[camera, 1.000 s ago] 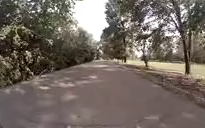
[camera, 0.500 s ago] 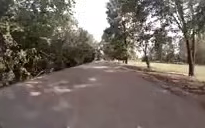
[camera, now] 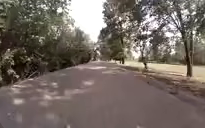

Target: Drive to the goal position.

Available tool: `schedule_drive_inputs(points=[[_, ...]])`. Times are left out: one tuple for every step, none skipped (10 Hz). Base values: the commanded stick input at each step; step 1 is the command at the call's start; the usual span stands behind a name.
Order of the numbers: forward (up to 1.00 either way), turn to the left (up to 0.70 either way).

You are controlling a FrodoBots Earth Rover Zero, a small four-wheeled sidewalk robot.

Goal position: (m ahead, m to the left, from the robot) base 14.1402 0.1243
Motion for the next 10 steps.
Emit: schedule_drive_inputs(points=[[0.70,0.00],[0.70,0.00],[0.70,0.00],[0.70,0.00],[0.70,0.00],[0.70,0.00],[0.70,0.00],[0.70,0.00],[0.70,0.00],[0.70,0.00]])
